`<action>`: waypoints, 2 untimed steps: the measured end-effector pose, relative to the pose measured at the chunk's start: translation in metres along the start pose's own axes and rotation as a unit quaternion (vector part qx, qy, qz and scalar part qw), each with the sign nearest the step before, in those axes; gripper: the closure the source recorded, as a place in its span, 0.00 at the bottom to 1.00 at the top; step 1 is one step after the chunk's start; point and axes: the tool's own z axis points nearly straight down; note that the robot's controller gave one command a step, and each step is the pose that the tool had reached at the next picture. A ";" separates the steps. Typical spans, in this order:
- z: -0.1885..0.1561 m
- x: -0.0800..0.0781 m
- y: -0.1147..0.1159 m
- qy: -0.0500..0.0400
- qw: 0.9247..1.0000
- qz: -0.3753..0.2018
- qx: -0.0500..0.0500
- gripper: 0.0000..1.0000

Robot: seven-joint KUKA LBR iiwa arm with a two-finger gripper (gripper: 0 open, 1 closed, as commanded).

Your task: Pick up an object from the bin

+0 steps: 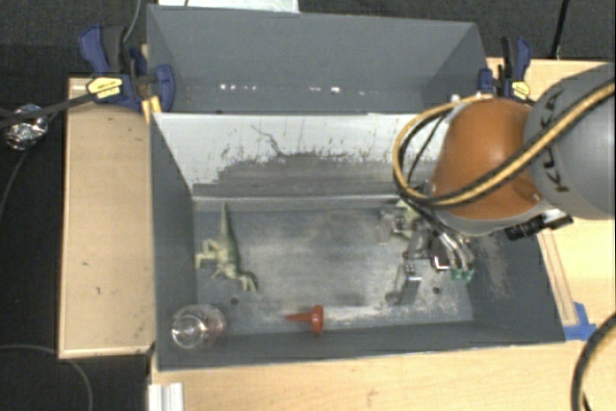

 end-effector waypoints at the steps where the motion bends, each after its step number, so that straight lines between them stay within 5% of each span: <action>1: -0.004 -0.002 0.000 -0.004 1.000 0.000 0.000 0.00; 2: 0.020 -0.030 -0.042 -0.005 0.999 0.040 -0.001 0.00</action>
Offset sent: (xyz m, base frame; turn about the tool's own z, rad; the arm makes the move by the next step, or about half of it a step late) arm 0.0668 -0.1084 -0.0614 0.2029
